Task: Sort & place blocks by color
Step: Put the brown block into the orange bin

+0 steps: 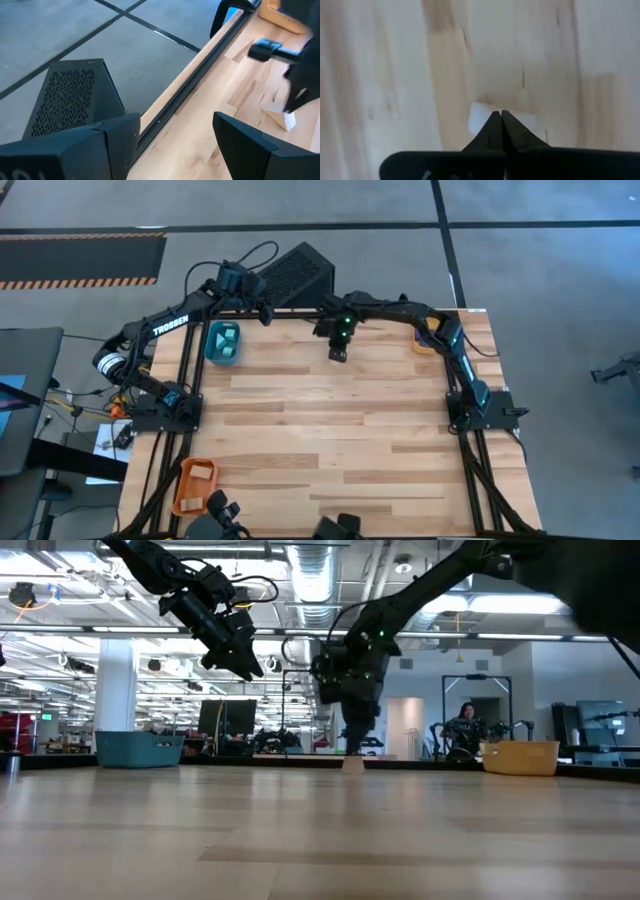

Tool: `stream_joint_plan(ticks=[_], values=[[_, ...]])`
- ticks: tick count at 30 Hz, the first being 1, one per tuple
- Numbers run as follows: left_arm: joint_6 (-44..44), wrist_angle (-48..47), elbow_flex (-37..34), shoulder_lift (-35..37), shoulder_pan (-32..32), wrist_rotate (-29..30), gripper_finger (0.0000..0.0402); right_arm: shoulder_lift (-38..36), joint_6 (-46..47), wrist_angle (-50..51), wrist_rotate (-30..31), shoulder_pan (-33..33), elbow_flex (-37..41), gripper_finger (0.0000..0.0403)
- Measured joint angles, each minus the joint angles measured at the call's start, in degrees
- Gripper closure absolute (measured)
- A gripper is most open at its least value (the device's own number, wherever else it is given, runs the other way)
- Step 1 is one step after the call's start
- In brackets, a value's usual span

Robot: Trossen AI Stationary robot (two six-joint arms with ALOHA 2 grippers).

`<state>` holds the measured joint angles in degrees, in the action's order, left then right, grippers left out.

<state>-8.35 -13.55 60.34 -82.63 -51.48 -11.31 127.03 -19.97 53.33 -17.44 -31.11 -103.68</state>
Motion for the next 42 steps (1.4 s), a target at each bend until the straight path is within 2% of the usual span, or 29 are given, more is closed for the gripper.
stream_joint_plan(ticks=[11,17,26,30,35,38,42], values=[[0.0,-0.3,0.0,0.0,0.0,0.0,0.0164,1.1,-2.0,18.4,-0.1,1.8,0.2,0.0403],[-0.2,-0.3,0.0,0.0,0.0,0.0,0.0164,-2.1,-4.3,18.6,-0.4,3.5,0.1,0.0397],[-1.1,-0.4,0.0,0.0,0.0,0.0,0.0164,-6.9,-15.7,19.4,-0.4,4.1,0.8,0.0323],[0.4,-1.5,0.0,0.0,0.0,0.0,0.0164,-13.4,-18.1,18.6,2.8,1.8,10.9,0.027],[0.1,-4.8,0.0,0.0,0.0,0.5,0.0164,-24.6,-22.6,12.3,11.1,-0.8,28.8,0.0213],[-0.3,-5.6,-0.1,0.0,0.0,1.3,0.0164,-30.0,-31.9,1.9,11.5,1.3,34.0,0.0193],[0.0,-5.4,-0.3,0.0,0.0,1.3,0.0164,-32.0,-42.9,-15.6,11.3,4.1,37.5,0.0172]])
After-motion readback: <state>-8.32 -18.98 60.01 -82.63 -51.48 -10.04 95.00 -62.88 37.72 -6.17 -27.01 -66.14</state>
